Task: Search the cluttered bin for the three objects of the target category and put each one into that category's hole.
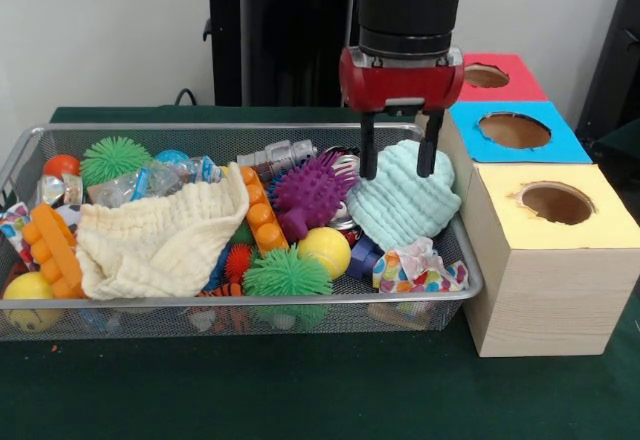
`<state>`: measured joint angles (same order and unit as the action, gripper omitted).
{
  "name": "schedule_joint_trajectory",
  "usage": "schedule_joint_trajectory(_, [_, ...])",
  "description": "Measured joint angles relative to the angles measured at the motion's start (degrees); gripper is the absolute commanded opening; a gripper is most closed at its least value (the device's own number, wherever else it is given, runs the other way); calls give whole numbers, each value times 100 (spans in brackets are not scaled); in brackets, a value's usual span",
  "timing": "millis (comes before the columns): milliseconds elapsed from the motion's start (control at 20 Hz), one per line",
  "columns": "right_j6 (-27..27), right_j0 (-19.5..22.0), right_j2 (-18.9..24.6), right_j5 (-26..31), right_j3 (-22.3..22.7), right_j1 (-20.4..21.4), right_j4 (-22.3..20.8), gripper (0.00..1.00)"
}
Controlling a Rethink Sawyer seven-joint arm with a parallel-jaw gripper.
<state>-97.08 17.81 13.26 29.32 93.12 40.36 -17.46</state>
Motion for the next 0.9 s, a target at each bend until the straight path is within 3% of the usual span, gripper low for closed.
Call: schedule_joint_trajectory(900, [0, -203, 2, -370, -114, -666, -110, 100])
